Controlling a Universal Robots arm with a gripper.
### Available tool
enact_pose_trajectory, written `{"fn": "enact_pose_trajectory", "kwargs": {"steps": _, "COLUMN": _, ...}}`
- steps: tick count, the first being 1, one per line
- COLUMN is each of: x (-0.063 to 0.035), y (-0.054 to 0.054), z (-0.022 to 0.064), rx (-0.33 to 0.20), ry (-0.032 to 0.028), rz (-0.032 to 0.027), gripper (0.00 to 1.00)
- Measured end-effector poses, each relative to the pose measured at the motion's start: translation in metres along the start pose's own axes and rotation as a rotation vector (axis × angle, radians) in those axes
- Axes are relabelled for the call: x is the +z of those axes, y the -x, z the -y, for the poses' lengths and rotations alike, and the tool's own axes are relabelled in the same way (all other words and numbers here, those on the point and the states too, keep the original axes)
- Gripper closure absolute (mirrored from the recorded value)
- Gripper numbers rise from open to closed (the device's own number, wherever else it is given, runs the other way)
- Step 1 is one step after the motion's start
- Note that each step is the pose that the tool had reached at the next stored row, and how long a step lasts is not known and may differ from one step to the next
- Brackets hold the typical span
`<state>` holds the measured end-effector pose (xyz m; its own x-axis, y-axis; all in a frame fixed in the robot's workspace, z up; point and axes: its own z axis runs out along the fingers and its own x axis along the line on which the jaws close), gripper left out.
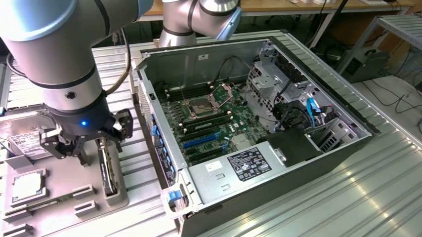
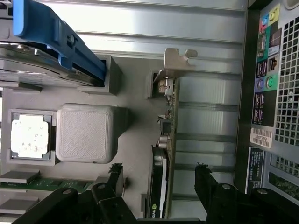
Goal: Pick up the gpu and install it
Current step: 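Pick up the gpu and move the gpu toward the slot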
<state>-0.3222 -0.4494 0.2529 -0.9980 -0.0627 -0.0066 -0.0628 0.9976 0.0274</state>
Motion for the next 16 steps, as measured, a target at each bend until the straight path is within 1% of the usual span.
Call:
{"fn": "enact_pose_trajectory", "kwargs": {"steps": 9, "x": 0.015, "y": 0.0, "z": 0.0012, "rx": 0.0, "ry": 0.0, "rz": -0.0004, "gripper": 0.28}}
{"fn": "enact_pose_trajectory", "kwargs": {"steps": 16, "x": 0.0215, "y": 0.0, "z": 0.0048, "rx": 0.009, "ry": 0.0, "rz": -0.0001, "gripper": 0.28}}
